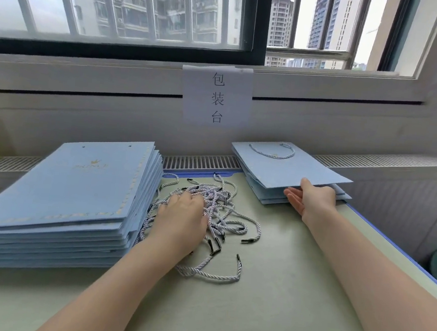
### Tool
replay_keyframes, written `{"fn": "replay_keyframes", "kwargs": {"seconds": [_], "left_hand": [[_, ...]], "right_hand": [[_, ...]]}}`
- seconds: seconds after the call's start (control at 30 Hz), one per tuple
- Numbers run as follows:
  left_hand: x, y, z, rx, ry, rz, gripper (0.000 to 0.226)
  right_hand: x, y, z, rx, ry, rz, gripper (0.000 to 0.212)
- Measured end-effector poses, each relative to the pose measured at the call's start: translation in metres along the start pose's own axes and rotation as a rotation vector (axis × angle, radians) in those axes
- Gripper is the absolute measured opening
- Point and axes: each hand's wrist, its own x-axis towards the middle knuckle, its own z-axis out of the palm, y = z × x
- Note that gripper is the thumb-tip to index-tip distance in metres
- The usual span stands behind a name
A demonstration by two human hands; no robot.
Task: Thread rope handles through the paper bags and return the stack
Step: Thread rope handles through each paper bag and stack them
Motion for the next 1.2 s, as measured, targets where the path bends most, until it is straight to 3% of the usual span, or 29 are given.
{"fn": "replay_keyframes", "kwargs": {"seconds": [0.27,0.4,0.57,0.63,0.8,0.9,1.07,1.2], "left_hand": [[0.000,0.000,0.001,0.012,0.009,0.018,0.033],[0.001,-0.001,0.001,0.014,0.016,0.030,0.033],[0.002,-0.003,0.003,0.032,0.035,0.035,0.030],[0.002,-0.005,0.002,0.045,0.049,0.036,0.023],[0.000,-0.003,-0.002,0.015,0.133,0.037,0.017],[0.000,-0.001,-0.008,-0.121,0.287,0.058,0.015],[-0.003,0.006,-0.022,-0.326,0.498,0.117,0.002],[-0.003,0.003,-0.031,0.005,0.689,0.193,0.025]], "right_hand": [[-0.004,-0.002,0.002,0.055,-0.008,0.027,0.024],[-0.002,0.000,0.005,-0.229,-0.019,-0.017,0.017],[-0.007,0.002,0.010,-0.563,-0.032,-0.319,0.033],[-0.022,0.000,0.018,-0.607,-0.177,-0.412,0.025],[-0.074,0.010,0.039,-0.815,-0.773,-0.581,0.013],[-0.087,0.027,0.047,-0.960,-0.930,-0.766,0.022],[-0.081,0.024,0.046,-0.828,-0.793,-0.896,0.011],[-0.080,0.015,0.045,-0.705,-0.592,-0.983,0.015]]}}
